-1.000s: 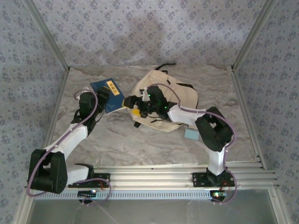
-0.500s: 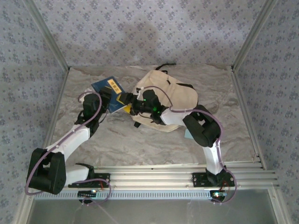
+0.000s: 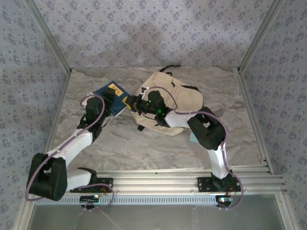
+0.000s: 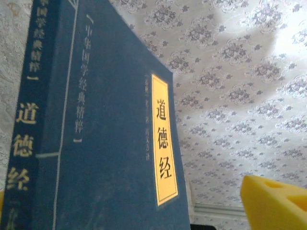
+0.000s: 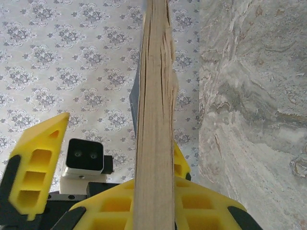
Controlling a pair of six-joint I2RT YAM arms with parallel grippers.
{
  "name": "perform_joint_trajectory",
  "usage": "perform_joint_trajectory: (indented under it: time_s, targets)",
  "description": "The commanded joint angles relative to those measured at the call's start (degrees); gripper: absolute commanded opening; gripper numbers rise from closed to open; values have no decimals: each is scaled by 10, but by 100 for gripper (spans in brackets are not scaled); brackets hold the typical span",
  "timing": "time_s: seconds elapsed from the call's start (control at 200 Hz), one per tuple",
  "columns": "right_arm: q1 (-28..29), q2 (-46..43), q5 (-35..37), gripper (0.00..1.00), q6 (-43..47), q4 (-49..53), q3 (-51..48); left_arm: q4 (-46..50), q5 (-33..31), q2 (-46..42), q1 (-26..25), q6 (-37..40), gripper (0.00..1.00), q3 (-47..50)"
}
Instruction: Pack the student bag
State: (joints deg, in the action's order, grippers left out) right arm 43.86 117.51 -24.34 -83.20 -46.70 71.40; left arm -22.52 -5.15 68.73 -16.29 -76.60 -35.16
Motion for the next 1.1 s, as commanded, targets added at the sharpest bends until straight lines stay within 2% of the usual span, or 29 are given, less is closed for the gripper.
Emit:
perform_joint_trajectory:
  time_s: [0.0, 0.215, 0.34, 0.61, 0.72, 0.825, 0.979, 1.099]
  targets:
    - [-1, 5, 7, 0, -1, -30, 18, 8, 4, -17, -4, -4, 92, -5]
    - [-11, -7, 4, 0, 18, -18, 10, 25, 2, -27, -3, 5, 98, -7]
    - [-25, -34, 9, 0, 45, 1, -12, 64, 9, -29, -3, 35, 100, -24]
    - [-68, -100, -10, 0, 104, 56, -70, 97, 66, -3, -2, 74, 100, -44]
    - [-83, -131, -23, 0, 136, 93, -86, 76, 113, 25, -2, 77, 100, -54]
    - [-96, -147, -44, 0, 146, 106, -92, -2, 146, 55, -3, 47, 100, -41]
    - [-110, -150, -102, 0, 139, 109, -87, -94, 176, 93, -4, 42, 90, -41]
    - [-112, -149, -121, 0, 137, 118, -86, -117, 196, 111, -4, 51, 69, -55]
